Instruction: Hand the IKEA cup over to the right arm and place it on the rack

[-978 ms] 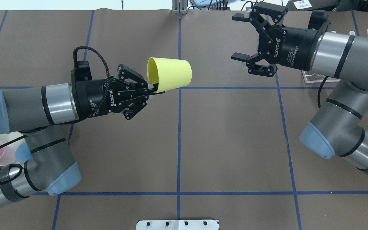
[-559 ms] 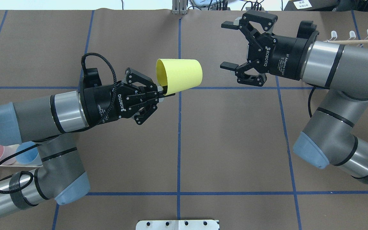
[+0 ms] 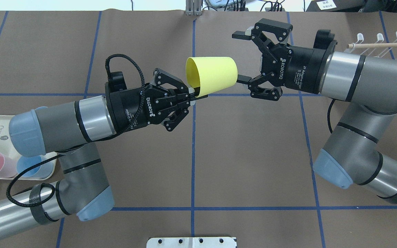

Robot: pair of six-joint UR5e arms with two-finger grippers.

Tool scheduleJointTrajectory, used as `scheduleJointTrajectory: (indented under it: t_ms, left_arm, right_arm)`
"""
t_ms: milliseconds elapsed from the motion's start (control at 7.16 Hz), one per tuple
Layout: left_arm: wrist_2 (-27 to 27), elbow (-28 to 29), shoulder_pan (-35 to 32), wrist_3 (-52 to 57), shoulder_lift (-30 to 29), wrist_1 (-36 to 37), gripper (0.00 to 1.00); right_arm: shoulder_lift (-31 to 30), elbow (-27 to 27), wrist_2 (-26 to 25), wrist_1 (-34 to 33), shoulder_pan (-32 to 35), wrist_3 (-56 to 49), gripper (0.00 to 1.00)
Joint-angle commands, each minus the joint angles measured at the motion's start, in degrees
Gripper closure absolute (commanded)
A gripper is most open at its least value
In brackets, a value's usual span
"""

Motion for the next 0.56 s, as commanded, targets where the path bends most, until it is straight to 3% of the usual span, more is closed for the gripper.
scheduleJointTrajectory:
  t_ms: [0, 419]
  left_arm:
    - [0.15, 1.33, 0.3, 0.0, -2.1, 0.34, 1.0]
    - [1.02, 2.38, 0.48, 0.0, -3.33, 0.43, 1.0]
  right_arm:
    - [-0.08, 0.16, -0.13, 0.0, -0.19, 0.02, 0.01]
    - [-0.08, 0.51, -0.21, 0.0, -0.54, 0.02, 0.01]
